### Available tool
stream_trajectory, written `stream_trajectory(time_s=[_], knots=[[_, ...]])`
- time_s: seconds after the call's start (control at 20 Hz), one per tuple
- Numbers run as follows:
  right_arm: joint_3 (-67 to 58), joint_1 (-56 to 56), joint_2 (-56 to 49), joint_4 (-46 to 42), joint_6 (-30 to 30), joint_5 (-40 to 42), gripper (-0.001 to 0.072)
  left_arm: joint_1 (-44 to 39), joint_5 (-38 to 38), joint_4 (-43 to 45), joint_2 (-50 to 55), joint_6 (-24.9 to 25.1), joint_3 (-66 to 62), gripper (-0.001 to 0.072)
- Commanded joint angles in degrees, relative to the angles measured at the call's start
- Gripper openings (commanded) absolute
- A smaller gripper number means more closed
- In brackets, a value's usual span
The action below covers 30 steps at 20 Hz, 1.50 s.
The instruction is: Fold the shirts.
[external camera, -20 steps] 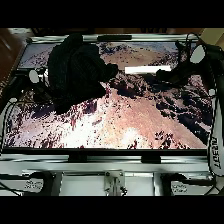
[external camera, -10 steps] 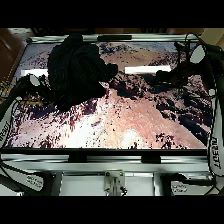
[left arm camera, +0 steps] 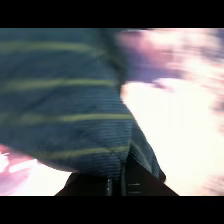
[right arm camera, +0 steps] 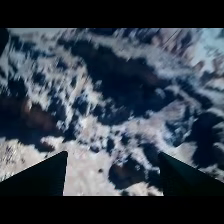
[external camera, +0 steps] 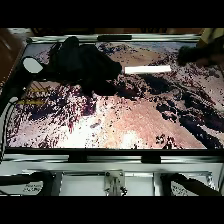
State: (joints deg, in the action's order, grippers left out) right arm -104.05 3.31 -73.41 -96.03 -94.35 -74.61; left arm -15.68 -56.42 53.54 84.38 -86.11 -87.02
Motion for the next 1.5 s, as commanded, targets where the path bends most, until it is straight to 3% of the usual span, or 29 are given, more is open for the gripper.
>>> stream_trajectory(time_s=[0.0, 0.15, 0.25, 0.3, 0.35, 0.45, 0.5, 0.75, 0.95, 1.05, 1.2, 1.45], knots=[[-6.25, -0.04, 10.05, -14.53, -5.77, 2.75, 0.0669, -17.25, 10.23, -9.27, -5.42, 2.73, -0.76, 0.0060], [-7.06, -0.02, 19.45, -14.86, -9.20, 9.33, 0.0669, -34.95, 27.08, -10.10, -2.43, 1.86, -0.76, 0.0060], [-7.06, -0.02, 24.04, -14.67, -9.57, 10.67, 0.0669, -43.17, 37.24, -10.10, 1.42, -2.32, -0.79, 0.0060], [-7.06, -0.04, 25.44, -14.80, -9.57, 10.27, 0.0669, -45.29, 39.89, -10.10, 3.13, -3.17, -0.76, 0.0061], [-7.06, -0.04, 26.60, -14.91, -9.55, 9.44, 0.0669, -46.16, 40.35, -10.10, 4.42, -3.13, -0.79, 0.0110], [-7.06, -0.04, 27.45, -14.93, -9.51, 6.19, 0.0669, -44.50, 35.95, -10.10, 4.66, -3.15, -0.79, 0.0611], [-7.06, -0.04, 27.43, -14.88, -9.53, 3.34, 0.0669, -42.34, 31.47, -10.10, 3.93, -3.15, -0.81, 0.0697], [-6.99, -0.02, 22.34, -14.58, -7.50, -15.08, 0.0669, -20.85, -1.33, -8.35, -2.47, -3.58, -0.81, 0.0670], [-1.66, -0.04, 15.21, -6.82, 0.00, -25.94, 0.0669, -5.14, -17.05, 10.69, -5.25, -11.56, -0.76, 0.0670], [5.66, -0.04, 12.92, -1.88, 1.51, -27.30, 0.0669, -0.44, -24.06, 17.73, -4.57, -12.37, 0.13, 0.0673], [19.30, -0.04, 11.06, 2.43, 2.75, -26.60, 0.0669, 3.23, -24.98, 18.47, -4.17, -10.10, 6.58, 0.0690], [38.80, -0.04, 11.08, 3.48, 2.54, -23.06, 0.0669, 3.39, -9.18, 16.09, -3.96, -10.01, 20.02, 0.0690]])
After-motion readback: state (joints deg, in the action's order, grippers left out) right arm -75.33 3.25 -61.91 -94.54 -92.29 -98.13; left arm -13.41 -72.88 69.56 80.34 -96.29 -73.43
